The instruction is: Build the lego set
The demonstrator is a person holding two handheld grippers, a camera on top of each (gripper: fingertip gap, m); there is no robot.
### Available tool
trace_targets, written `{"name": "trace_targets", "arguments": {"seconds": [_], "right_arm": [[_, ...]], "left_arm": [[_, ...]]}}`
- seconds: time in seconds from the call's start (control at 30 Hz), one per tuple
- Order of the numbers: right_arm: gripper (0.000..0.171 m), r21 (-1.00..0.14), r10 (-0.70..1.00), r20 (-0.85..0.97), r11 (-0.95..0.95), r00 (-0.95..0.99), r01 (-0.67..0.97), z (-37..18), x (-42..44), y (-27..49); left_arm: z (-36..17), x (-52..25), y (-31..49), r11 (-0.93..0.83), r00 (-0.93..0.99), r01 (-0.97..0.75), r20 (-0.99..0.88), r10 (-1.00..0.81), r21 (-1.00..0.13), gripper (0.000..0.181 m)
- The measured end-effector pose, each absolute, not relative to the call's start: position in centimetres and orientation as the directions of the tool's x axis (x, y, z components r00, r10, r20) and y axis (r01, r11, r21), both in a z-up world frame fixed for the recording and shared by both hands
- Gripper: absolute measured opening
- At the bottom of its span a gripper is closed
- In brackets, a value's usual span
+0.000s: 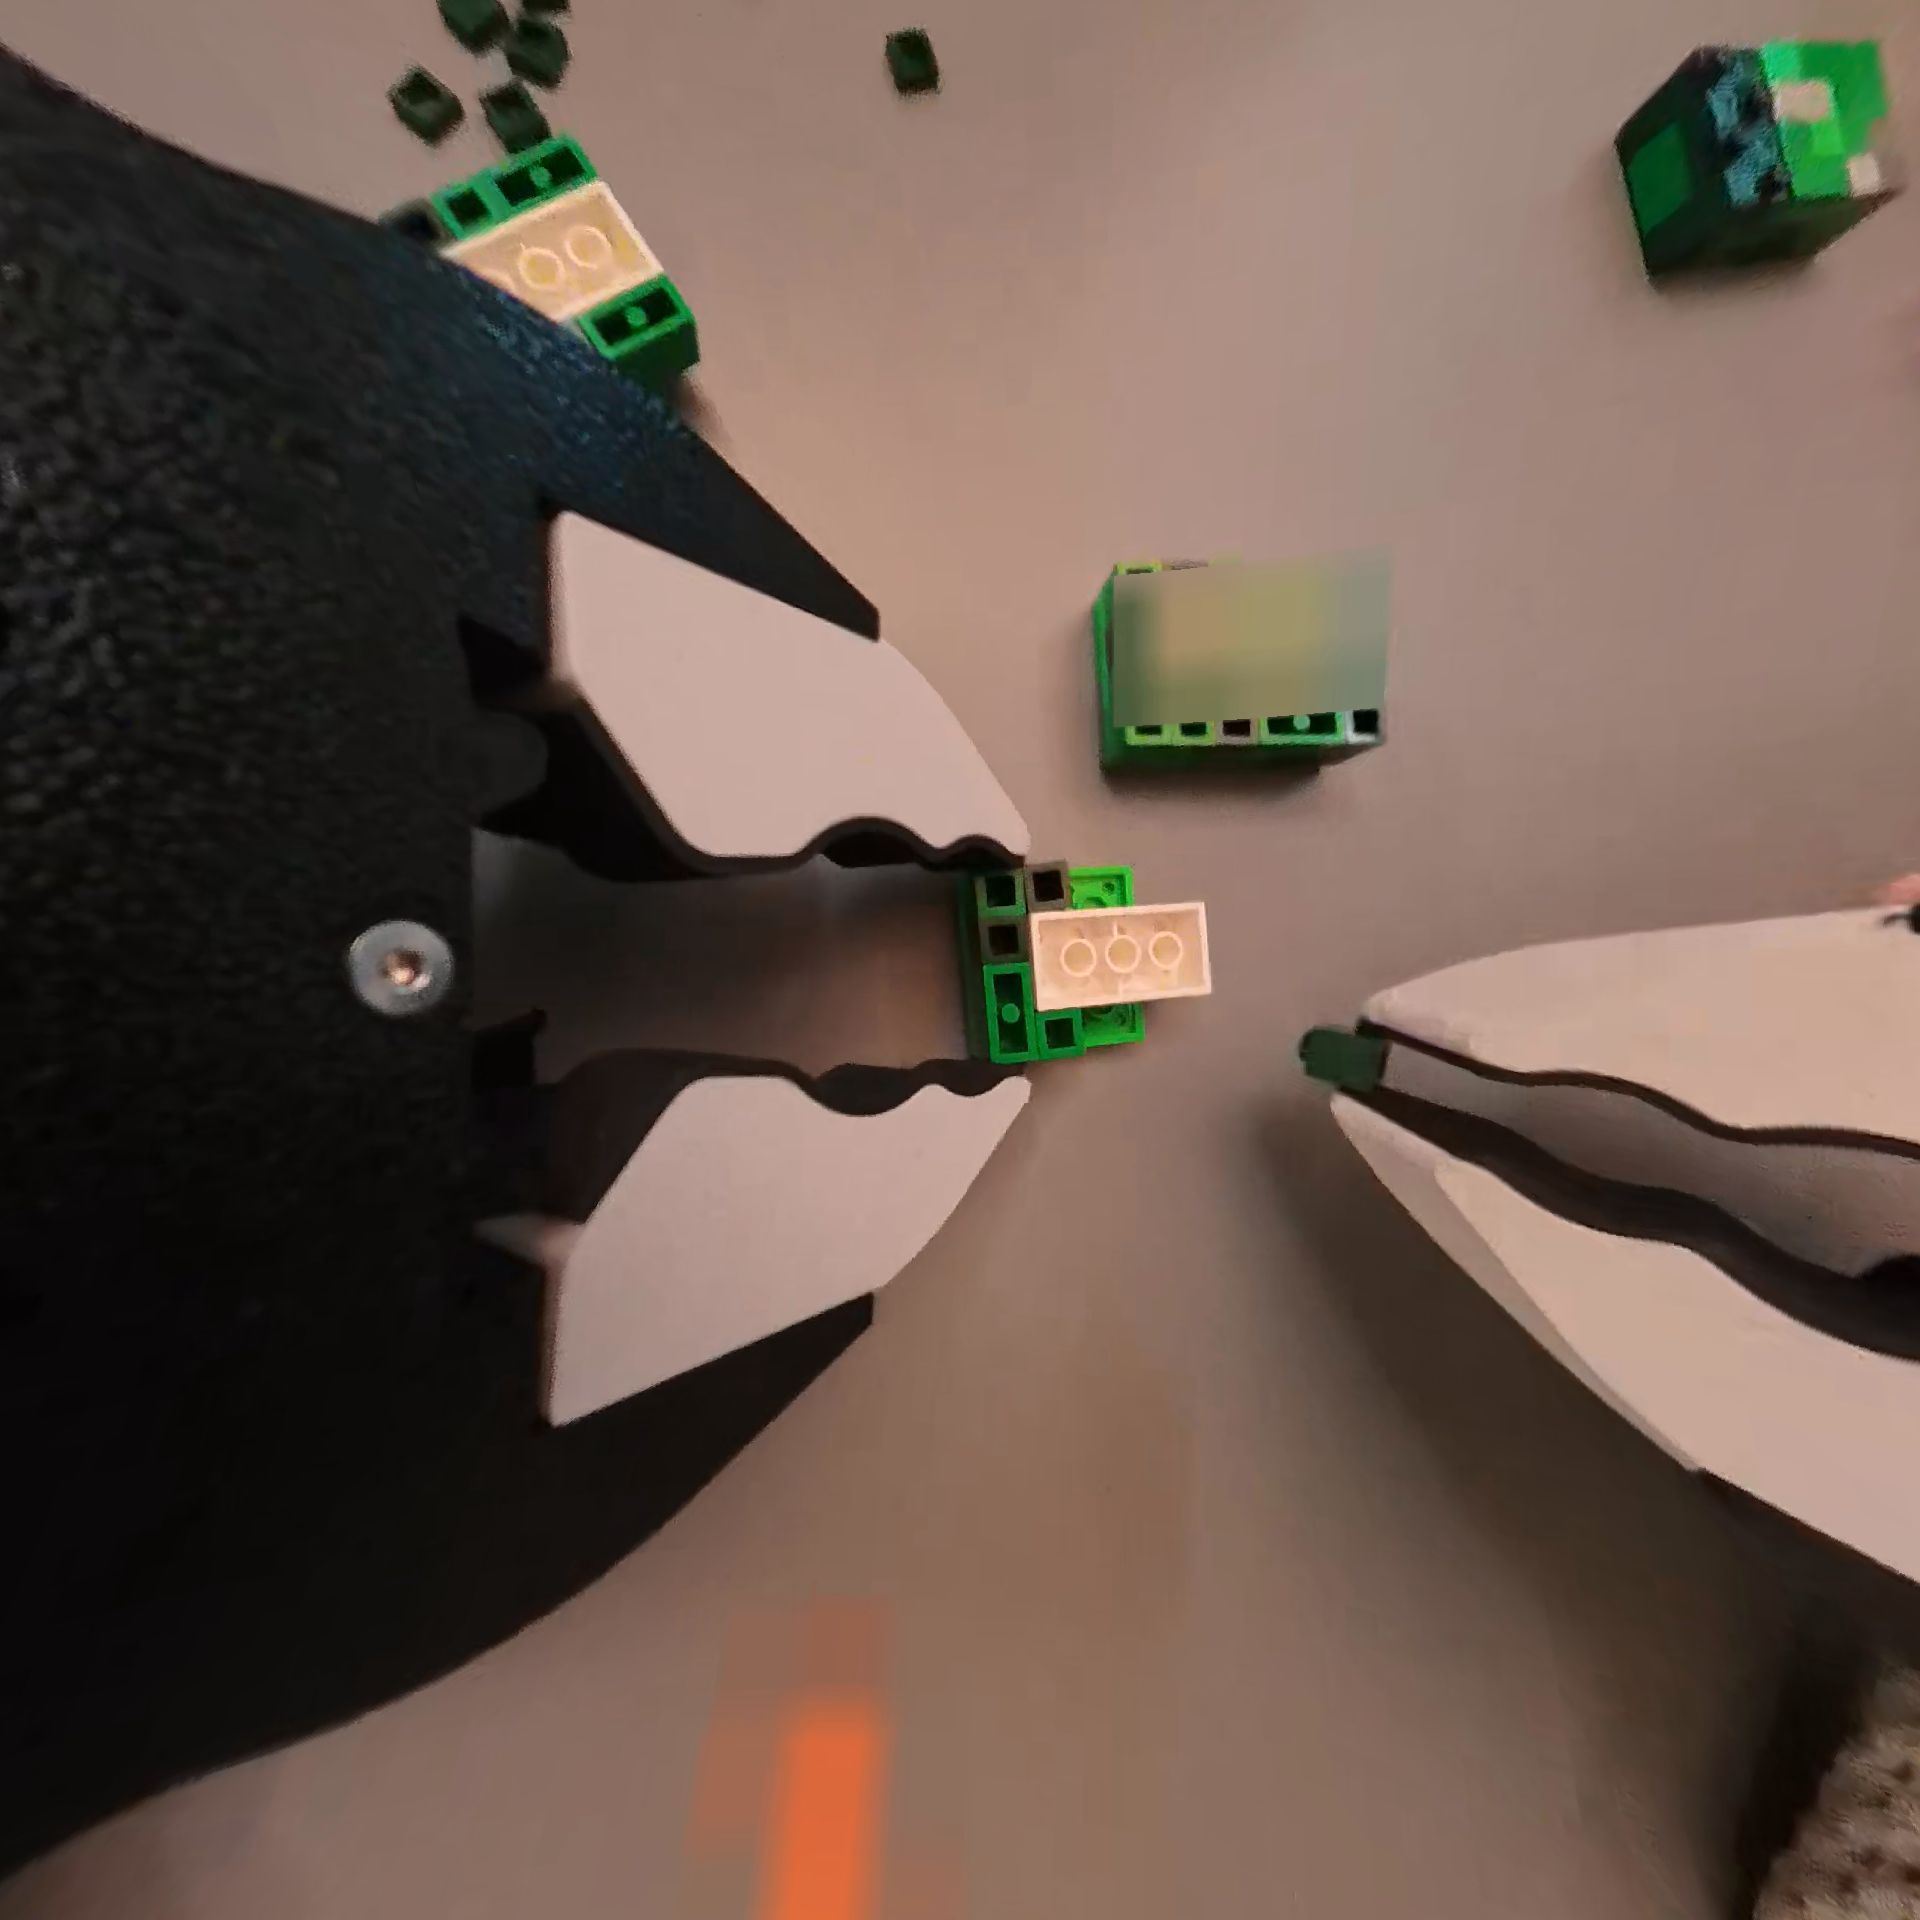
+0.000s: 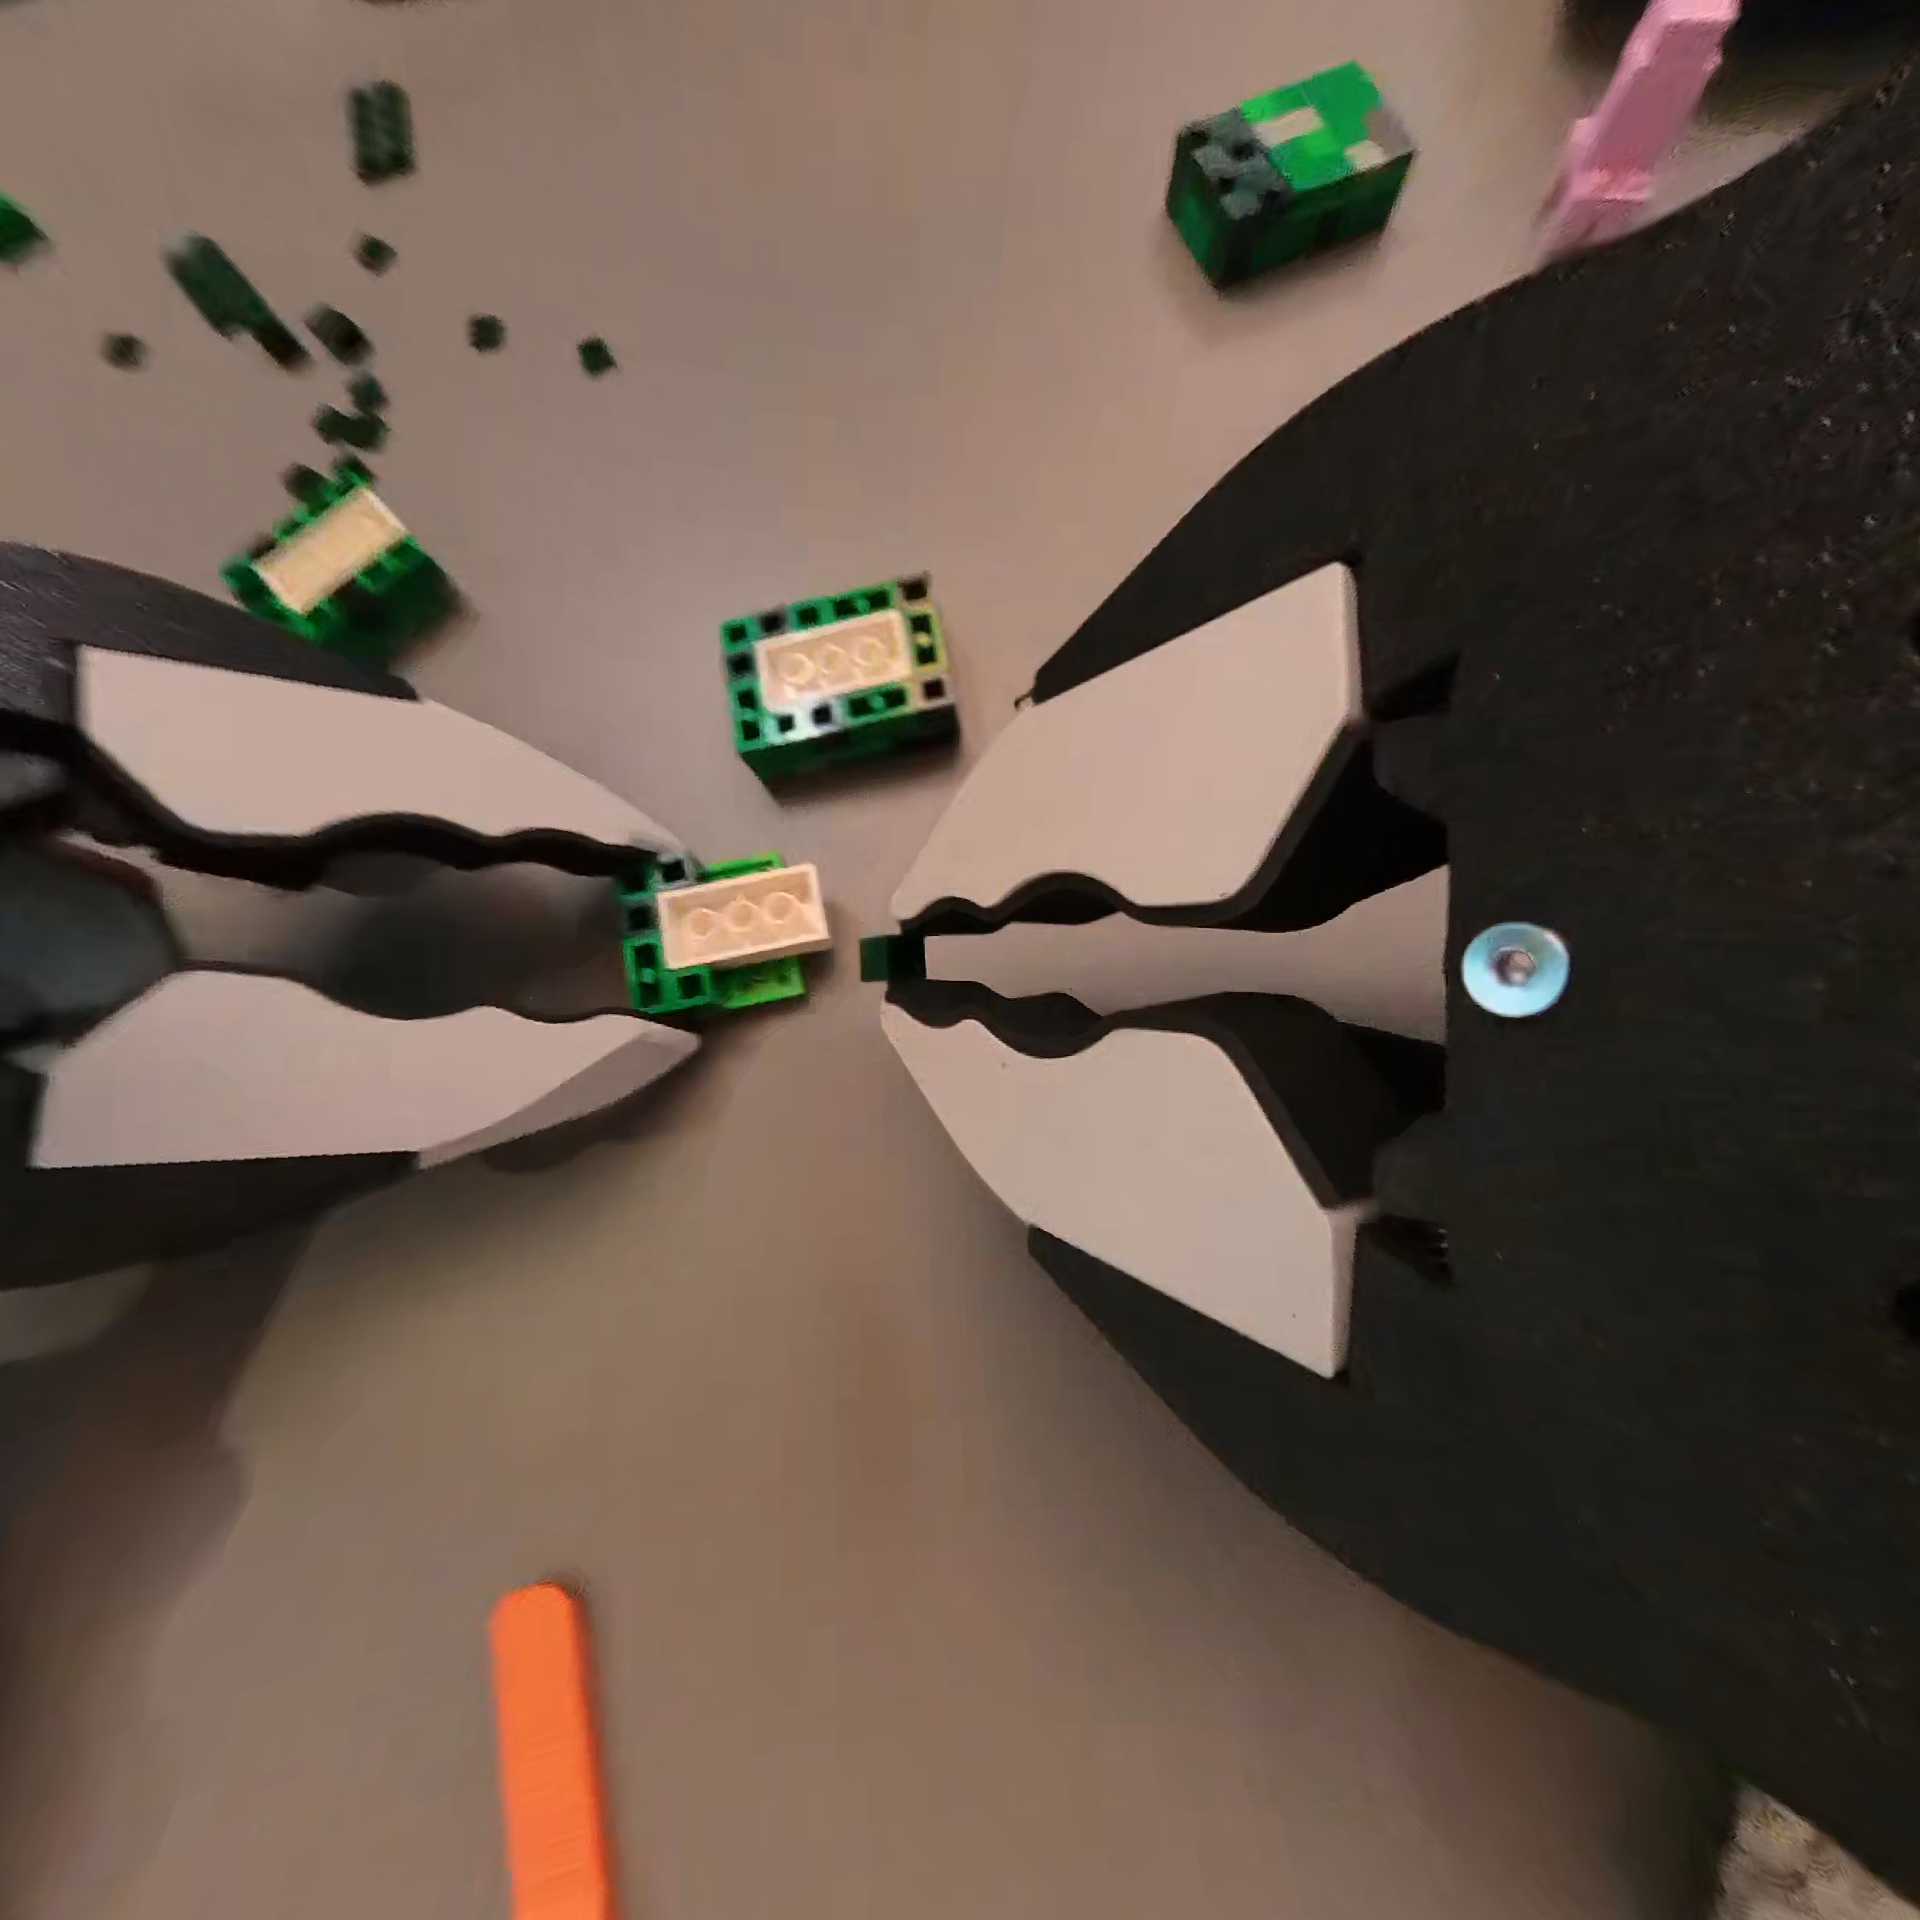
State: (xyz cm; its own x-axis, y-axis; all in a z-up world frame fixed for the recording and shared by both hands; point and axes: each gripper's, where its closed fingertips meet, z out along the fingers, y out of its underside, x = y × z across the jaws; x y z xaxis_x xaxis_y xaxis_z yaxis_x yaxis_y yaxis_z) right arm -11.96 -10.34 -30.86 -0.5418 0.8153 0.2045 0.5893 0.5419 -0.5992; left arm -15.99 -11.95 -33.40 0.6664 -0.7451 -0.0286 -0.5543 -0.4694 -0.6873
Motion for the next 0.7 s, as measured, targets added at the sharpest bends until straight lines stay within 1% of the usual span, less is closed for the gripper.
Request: {"name": "trace_targets", "arguments": {"seconds": [0.07, 0.17, 0.3, 0.47, 0.7], "right_arm": [[0.008, -0.547, 0.816, 0.185, 0.549, -0.548, 0.632, -31.5, -11.1, -10.2], [0.008, -0.544, 0.814, 0.157, 0.544, -0.559, 0.639, -31.7, -11.0, -10.7], [0.008, -0.533, 0.794, 0.177, 0.574, -0.581, 0.622, -32.0, -11.4, -11.3], [0.008, -0.453, 0.775, 0.239, 0.622, -0.585, 0.639, -32.6, -11.6, -11.5], [0.008, -0.409, 0.753, 0.293, 0.656, -0.589, 0.635, -32.6, -11.8, -11.5]], "left_arm": [[-33.4, -15.5, -12.0, -0.469, 0.658, -0.548, -0.011, -0.753, -0.693, 0.034], [-33.3, -14.7, -12.1, -0.478, 0.647, -0.521, 0.039, -0.762, -0.707, 0.034], [-33.0, -14.9, -12.0, -0.498, 0.666, -0.509, 0.045, -0.745, -0.702, 0.034], [-33.5, -14.3, -11.8, -0.532, 0.684, -0.521, 0.046, -0.728, -0.667, 0.034], [-33.5, -13.9, -11.7, -0.555, 0.699, -0.515, 0.056, -0.713, -0.654, 0.034]]}}
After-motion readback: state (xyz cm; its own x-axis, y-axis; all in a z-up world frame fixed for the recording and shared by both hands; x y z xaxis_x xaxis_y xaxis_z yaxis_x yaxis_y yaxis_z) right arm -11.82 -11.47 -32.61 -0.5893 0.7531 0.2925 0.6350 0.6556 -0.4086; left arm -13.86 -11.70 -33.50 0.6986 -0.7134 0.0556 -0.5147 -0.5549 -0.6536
